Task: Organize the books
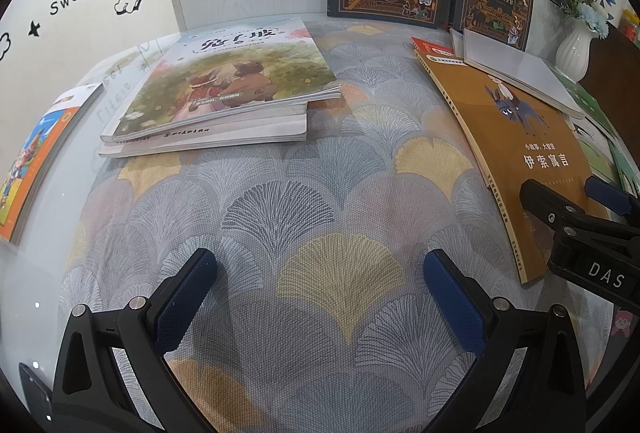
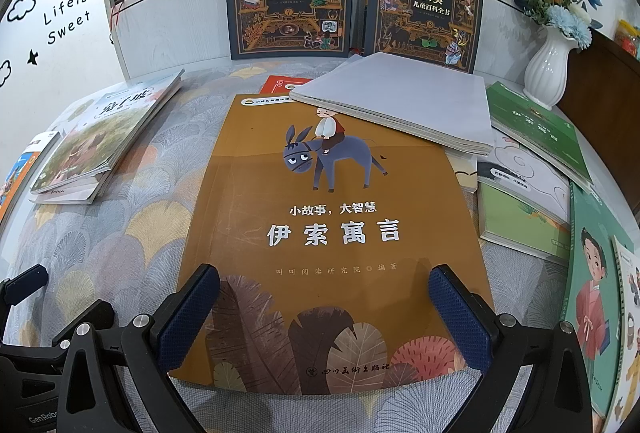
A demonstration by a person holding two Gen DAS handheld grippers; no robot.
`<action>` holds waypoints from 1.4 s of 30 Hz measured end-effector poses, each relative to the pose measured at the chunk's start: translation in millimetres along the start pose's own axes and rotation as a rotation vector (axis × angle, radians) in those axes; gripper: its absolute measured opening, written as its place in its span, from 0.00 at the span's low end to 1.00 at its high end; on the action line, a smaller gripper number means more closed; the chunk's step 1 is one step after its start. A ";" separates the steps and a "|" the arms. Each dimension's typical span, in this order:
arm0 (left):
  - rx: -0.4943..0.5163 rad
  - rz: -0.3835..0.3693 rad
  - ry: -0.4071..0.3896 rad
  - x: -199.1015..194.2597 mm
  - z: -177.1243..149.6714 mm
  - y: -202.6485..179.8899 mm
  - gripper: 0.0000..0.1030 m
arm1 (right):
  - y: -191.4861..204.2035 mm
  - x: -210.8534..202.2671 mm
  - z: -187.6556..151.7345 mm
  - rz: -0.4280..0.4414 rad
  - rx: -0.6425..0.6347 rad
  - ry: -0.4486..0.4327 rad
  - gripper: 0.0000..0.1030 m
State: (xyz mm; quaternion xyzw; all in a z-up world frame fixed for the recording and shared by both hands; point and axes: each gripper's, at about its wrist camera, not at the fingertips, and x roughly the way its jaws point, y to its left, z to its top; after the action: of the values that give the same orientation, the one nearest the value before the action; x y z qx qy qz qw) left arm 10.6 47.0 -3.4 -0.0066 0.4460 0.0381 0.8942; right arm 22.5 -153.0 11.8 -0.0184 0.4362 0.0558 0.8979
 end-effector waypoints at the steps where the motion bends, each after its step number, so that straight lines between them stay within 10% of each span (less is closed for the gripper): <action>1: 0.000 0.001 0.000 0.0 -0.1 0.0 1.00 | 0.0 0.0 0.0 0.000 0.000 0.000 1.00; 15: -0.020 0.001 0.013 5.3 6.8 -1.1 1.00 | 1.6 -3.6 0.5 0.047 -0.056 0.070 1.00; 20: -0.048 0.000 0.171 12.1 24.0 3.5 1.00 | -1.9 -5.4 -0.4 0.096 -0.121 0.196 1.00; 25: -0.034 0.289 0.117 -9.3 42.6 5.6 0.99 | -14.6 -17.9 5.2 0.095 -0.131 0.264 1.00; 29: 0.047 0.345 -0.041 -50.6 78.4 -16.8 0.99 | -48.4 -49.4 29.0 0.117 -0.035 0.172 1.00; 35: 0.206 0.233 -0.150 -60.4 137.3 -76.2 0.99 | -104.2 -50.6 77.6 0.094 0.122 0.105 1.00; 42: 0.153 -0.193 0.001 -0.3 186.6 -109.7 0.99 | -149.1 -11.5 114.7 0.036 0.216 0.119 1.00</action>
State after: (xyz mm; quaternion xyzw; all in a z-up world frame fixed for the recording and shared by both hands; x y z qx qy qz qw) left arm 167.3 -53.8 106.8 0.0186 0.4454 -0.0822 0.8913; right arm 122.4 -292.6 89.4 0.0830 0.4924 0.0233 0.8661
